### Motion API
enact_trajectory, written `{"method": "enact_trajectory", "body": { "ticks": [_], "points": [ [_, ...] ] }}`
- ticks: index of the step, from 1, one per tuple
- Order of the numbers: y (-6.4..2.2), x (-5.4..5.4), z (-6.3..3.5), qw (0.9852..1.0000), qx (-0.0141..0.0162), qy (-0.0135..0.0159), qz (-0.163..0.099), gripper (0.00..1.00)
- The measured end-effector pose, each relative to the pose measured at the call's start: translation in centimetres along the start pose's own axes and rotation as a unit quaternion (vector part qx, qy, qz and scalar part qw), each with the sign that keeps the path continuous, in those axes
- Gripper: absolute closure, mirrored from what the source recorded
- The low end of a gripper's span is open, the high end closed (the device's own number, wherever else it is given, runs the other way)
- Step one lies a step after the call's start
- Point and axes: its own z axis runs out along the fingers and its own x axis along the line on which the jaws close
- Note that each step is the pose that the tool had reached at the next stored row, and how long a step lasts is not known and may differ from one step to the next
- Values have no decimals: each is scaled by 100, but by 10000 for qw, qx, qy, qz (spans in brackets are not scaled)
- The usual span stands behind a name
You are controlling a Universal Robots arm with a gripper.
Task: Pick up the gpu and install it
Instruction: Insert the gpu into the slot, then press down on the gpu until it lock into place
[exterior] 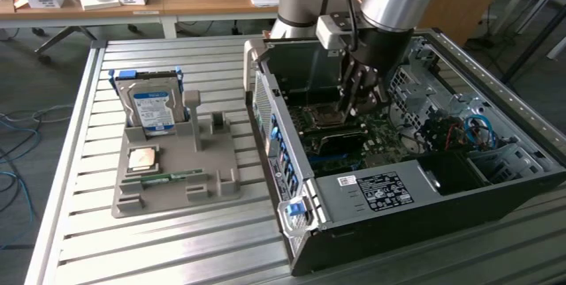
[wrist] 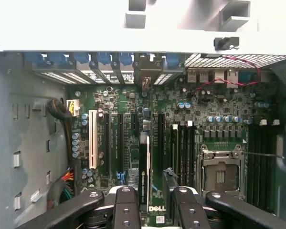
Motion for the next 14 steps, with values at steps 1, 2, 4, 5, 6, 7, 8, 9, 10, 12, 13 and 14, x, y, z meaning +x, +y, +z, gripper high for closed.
{"method": "enact_trajectory", "body": {
  "ticks": [1,2,4,5,6,7,8,9,10,12,13,14],
  "points": [
    [1,-1,-18,10000,0,0,0,66],
    [1,-1,-34,10000,0,0,0,66],
    [1,-2,-48,10000,0,-1,-1,66],
    [1,-2,-48,10000,0,-1,0,66],
    [1,-2,-48,10000,0,-1,0,66],
    [1,-2,-49,10000,0,-1,-1,66],
    [2,-2,-49,10000,0,-1,-1,66],
    [1,-2,-49,10000,0,0,-1,66],
    [1,-2,-49,10000,0,0,0,66],
    [2,-2,-49,10000,0,0,0,66],
    [2,-2,-49,10000,0,-1,0,66],
    [1,-2,-49,10000,0,0,-1,66]
  ]
}}
